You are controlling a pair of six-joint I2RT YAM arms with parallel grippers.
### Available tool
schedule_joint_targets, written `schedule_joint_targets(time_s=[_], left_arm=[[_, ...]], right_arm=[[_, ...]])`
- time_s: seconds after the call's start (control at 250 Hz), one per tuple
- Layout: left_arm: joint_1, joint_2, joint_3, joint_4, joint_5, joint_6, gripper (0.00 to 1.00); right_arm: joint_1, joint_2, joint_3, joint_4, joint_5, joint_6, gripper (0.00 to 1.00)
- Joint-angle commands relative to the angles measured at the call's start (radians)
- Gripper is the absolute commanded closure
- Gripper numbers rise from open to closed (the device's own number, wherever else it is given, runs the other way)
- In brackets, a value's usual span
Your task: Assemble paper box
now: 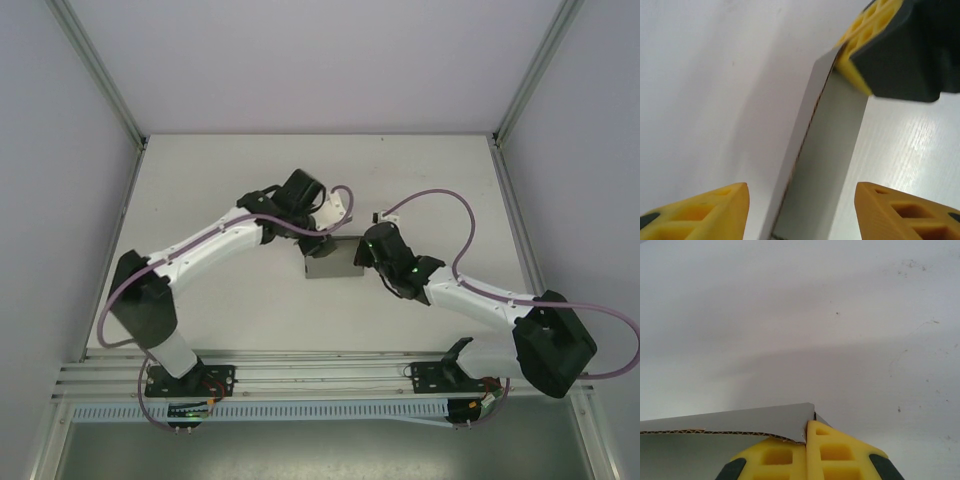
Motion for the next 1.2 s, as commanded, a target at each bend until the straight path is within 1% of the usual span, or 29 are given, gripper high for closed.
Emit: schedule_joint_targets(time_s=[0.0, 0.048, 0.084, 0.152, 0.216, 0.252, 0.316, 0.408, 0.532, 0.584, 0.636, 0.807, 0.879, 0.923, 0.971, 1.007, 1.055, 1.103, 1.175, 1.199], left_arm=[[0.036, -0.083, -0.109, 0.03, -0.04, -0.105, 0.53], [0.063, -0.102, -0.138, 0.037, -0.011, -0.125, 0.6], [0.079, -0.109, -0.149, 0.032, 0.018, -0.13, 0.63], [0.083, -0.116, -0.166, 0.028, 0.049, -0.127, 0.67], [0.083, -0.123, -0.183, 0.034, 0.072, -0.118, 0.68], [0.083, -0.126, -0.189, 0.036, 0.066, -0.12, 0.7], [0.085, -0.121, -0.193, 0.038, 0.044, -0.118, 0.7], [0.085, -0.094, -0.177, 0.033, 0.008, -0.12, 0.76], [0.086, -0.071, -0.161, 0.013, 0.02, -0.128, 0.88], [0.087, -0.077, -0.165, 0.01, 0.013, -0.14, 0.95], [0.087, -0.089, -0.177, 0.014, 0.007, -0.145, 0.98], [0.087, -0.089, -0.201, 0.031, -0.003, -0.162, 1.0], [0.086, -0.074, -0.188, 0.031, -0.022, -0.171, 1.0], [0.086, -0.069, -0.176, 0.033, -0.055, -0.18, 0.94], [0.087, -0.074, -0.158, 0.025, -0.073, -0.176, 0.92], [0.087, -0.086, -0.144, 0.02, -0.076, -0.173, 0.87], [0.088, -0.114, -0.14, 0.017, -0.071, -0.154, 0.83], [0.092, -0.145, -0.151, 0.029, -0.072, -0.136, 0.74], [0.114, -0.171, -0.163, 0.034, -0.047, -0.113, 0.64], [0.123, -0.173, -0.162, 0.03, -0.035, -0.108, 0.62]], right_arm=[[0.034, 0.057, -0.046, -0.289, -0.07, -0.018, 1.0], [0.04, 0.06, -0.04, -0.294, -0.063, -0.027, 1.0], [0.043, 0.062, -0.037, -0.301, -0.056, -0.029, 1.0], [0.043, 0.063, -0.031, -0.31, -0.051, -0.03, 1.0], [0.044, 0.061, -0.03, -0.31, -0.05, -0.03, 1.0], [0.045, 0.06, -0.03, -0.313, -0.052, -0.031, 1.0], [0.049, 0.06, -0.027, -0.312, -0.052, -0.031, 1.0], [0.054, 0.06, -0.022, -0.31, -0.05, -0.039, 1.0], [0.058, 0.057, -0.018, -0.32, -0.043, -0.039, 1.0], [0.057, 0.056, -0.016, -0.323, -0.04, -0.039, 1.0], [0.059, 0.055, -0.016, -0.322, -0.041, -0.039, 1.0], [0.063, 0.053, -0.016, -0.327, -0.043, -0.044, 1.0], [0.064, 0.053, -0.017, -0.324, -0.041, -0.044, 1.0], [0.063, 0.053, -0.018, -0.325, -0.041, -0.042, 1.0], [0.064, 0.051, -0.018, -0.326, -0.041, -0.045, 1.0], [0.064, 0.051, -0.018, -0.327, -0.043, -0.047, 1.0], [0.065, 0.051, -0.018, -0.329, -0.044, -0.048, 1.0], [0.064, 0.049, -0.019, -0.327, -0.047, -0.049, 1.0], [0.063, 0.049, -0.021, -0.322, -0.055, -0.051, 1.0], [0.063, 0.049, -0.021, -0.321, -0.054, -0.053, 1.0]])
